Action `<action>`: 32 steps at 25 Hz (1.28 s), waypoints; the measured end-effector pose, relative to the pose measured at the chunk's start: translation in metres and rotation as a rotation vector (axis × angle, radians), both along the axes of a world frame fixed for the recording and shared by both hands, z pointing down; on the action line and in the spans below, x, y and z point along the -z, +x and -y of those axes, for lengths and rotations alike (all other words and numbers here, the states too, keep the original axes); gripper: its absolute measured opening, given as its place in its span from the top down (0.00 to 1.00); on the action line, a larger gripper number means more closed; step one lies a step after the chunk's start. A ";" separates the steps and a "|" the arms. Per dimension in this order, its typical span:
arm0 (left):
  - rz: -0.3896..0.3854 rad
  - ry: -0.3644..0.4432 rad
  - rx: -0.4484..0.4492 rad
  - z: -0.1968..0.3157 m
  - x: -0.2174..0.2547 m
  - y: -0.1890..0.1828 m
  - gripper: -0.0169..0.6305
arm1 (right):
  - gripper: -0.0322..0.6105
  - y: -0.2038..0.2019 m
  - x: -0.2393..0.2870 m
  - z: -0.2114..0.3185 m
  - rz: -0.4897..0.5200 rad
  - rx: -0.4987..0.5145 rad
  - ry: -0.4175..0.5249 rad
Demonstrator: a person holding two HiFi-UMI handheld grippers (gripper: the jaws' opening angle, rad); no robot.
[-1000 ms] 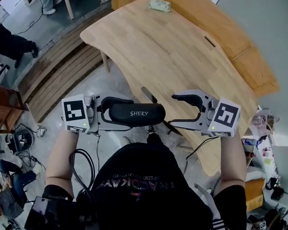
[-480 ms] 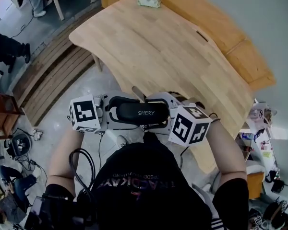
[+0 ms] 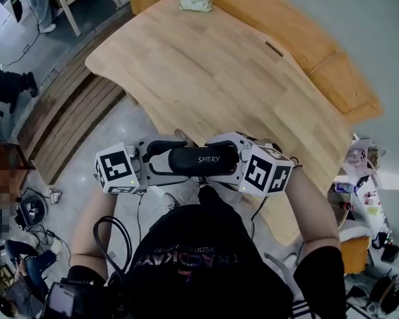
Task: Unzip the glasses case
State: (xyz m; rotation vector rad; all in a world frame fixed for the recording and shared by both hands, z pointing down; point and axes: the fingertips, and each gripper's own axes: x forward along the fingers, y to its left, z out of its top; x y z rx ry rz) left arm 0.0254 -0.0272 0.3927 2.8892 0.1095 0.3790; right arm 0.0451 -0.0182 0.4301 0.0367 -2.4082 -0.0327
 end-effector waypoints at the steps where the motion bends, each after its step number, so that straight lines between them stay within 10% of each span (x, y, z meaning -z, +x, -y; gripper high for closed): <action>1: 0.004 -0.004 0.031 0.007 -0.002 -0.002 0.48 | 0.46 0.010 -0.003 0.005 0.002 -0.011 -0.008; 16: 0.163 -0.057 0.321 0.048 -0.059 0.014 0.94 | 0.47 0.084 -0.118 0.172 -0.041 -0.227 -0.091; 32: 0.263 -0.238 0.503 0.039 -0.100 0.020 0.95 | 0.47 0.068 -0.211 0.316 -0.157 -0.179 -0.124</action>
